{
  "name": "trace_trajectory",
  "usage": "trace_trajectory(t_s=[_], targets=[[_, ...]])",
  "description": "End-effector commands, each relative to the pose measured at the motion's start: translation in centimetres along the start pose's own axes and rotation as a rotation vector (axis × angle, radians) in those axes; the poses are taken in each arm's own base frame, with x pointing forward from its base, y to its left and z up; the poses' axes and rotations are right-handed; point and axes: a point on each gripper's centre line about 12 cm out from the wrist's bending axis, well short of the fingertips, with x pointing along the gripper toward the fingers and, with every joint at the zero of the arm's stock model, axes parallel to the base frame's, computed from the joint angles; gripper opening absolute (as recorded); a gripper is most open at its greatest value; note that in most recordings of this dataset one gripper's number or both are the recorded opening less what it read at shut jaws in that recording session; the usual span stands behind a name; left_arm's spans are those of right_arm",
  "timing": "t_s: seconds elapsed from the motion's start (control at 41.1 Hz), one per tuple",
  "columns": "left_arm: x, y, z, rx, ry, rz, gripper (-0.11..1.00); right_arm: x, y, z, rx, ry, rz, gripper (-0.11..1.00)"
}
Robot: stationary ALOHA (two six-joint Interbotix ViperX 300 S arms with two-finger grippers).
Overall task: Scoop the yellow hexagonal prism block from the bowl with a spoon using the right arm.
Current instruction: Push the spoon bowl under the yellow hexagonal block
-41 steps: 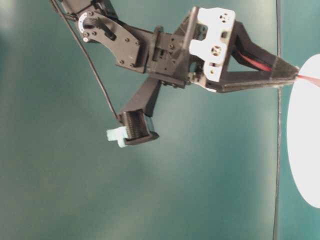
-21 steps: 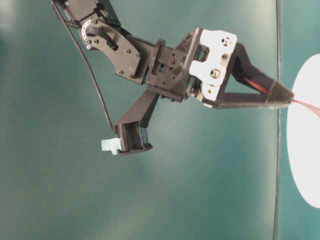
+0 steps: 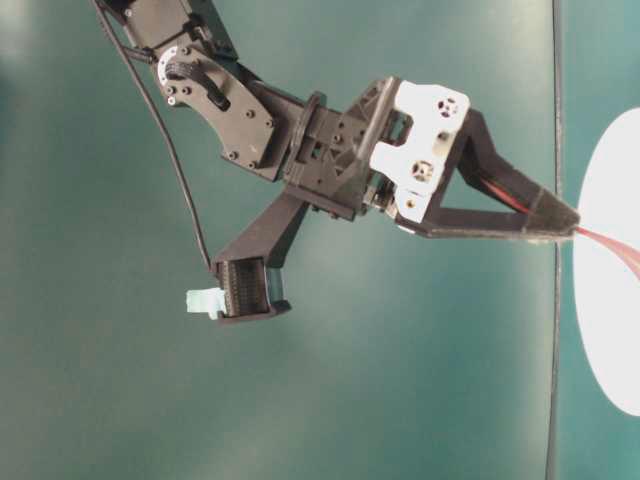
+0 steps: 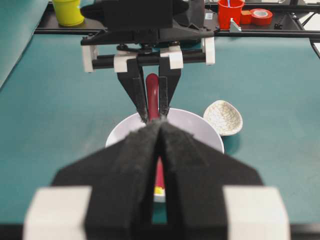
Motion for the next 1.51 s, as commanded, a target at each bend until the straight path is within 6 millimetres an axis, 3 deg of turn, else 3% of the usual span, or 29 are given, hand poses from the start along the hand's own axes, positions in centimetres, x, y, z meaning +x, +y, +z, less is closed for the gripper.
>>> trace_trajectory(t_s=[0.0, 1.485], targets=[[0.1, 0.0, 0.6, 0.003, -0.017, 0.001, -0.01, -1.1, 0.1, 1.3, -0.006, -0.049, -0.004, 0.23], [0.1, 0.0, 0.6, 0.001, -0.017, 0.002, -0.01, -2.0, 0.6, 2.8, -0.015, -0.134, -0.011, 0.23]])
